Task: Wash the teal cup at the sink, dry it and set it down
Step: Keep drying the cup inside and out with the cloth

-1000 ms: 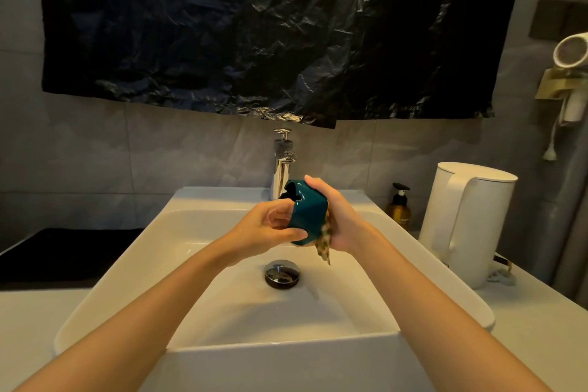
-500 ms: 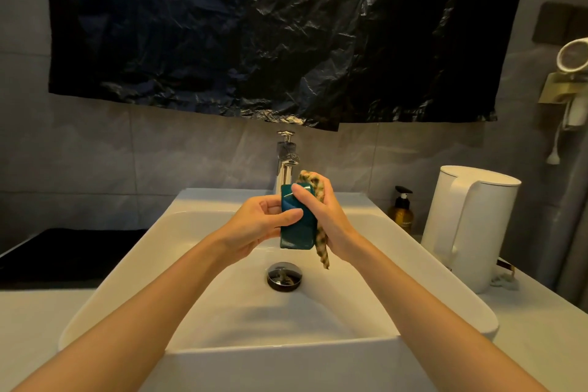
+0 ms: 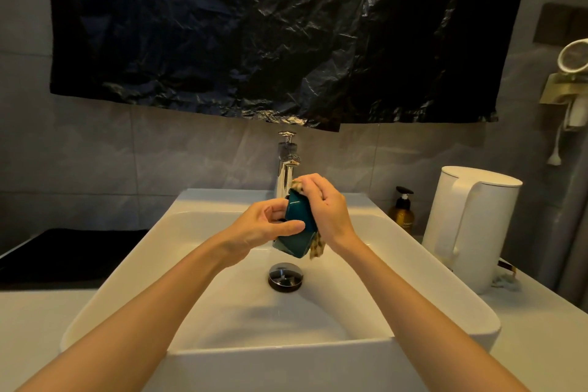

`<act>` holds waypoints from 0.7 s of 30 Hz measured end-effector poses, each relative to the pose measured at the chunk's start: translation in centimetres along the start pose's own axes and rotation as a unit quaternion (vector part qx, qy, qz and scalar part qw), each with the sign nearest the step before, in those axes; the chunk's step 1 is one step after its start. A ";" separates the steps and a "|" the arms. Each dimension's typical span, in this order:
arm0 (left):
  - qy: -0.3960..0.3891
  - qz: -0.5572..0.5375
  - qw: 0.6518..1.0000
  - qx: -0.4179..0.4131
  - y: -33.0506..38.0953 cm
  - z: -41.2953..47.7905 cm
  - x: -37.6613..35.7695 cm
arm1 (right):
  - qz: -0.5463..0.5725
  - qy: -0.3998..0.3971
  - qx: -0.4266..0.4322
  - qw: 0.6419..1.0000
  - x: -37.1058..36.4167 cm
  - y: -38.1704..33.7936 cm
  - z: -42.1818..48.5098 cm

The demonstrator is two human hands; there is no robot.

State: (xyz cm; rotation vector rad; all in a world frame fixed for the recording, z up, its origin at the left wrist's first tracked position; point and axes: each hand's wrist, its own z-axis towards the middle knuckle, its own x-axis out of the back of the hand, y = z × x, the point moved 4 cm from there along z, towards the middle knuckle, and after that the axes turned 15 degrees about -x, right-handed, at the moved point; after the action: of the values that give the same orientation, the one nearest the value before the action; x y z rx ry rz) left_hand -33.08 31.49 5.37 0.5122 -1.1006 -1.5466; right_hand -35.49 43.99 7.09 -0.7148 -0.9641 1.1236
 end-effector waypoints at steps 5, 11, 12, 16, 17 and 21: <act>-0.024 -0.017 1.000 0.005 0.3 -0.3 -0.1 | 0.029 -0.009 0.066 0.997 1.0 -0.7 -0.9; -0.056 -0.028 0.998 0.021 0.2 -0.5 -0.2 | 0.028 -0.042 -0.019 0.999 0.7 -0.6 -0.2; -0.060 -0.035 0.997 0.026 0.2 -0.5 -0.3 | 0.038 -0.044 -0.051 0.997 0.9 -0.3 -0.1; -0.063 -0.092 0.993 0.025 0.5 -0.3 -0.3 | 0.074 -0.036 -0.117 0.990 1.5 0.5 0.1; -0.063 -0.111 0.992 0.019 0.7 -0.4 -0.2 | 0.093 -0.040 -0.154 0.983 1.5 0.8 0.2; -0.074 -0.144 0.987 -0.004 1.0 -0.5 0.5 | 0.144 -0.062 -0.294 0.943 1.4 2.2 0.3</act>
State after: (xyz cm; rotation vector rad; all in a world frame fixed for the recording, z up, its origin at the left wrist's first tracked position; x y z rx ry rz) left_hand -32.29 30.89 6.10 0.5777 -1.1712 -1.8659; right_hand -36.44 45.95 5.66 -1.3136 -1.3559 1.1462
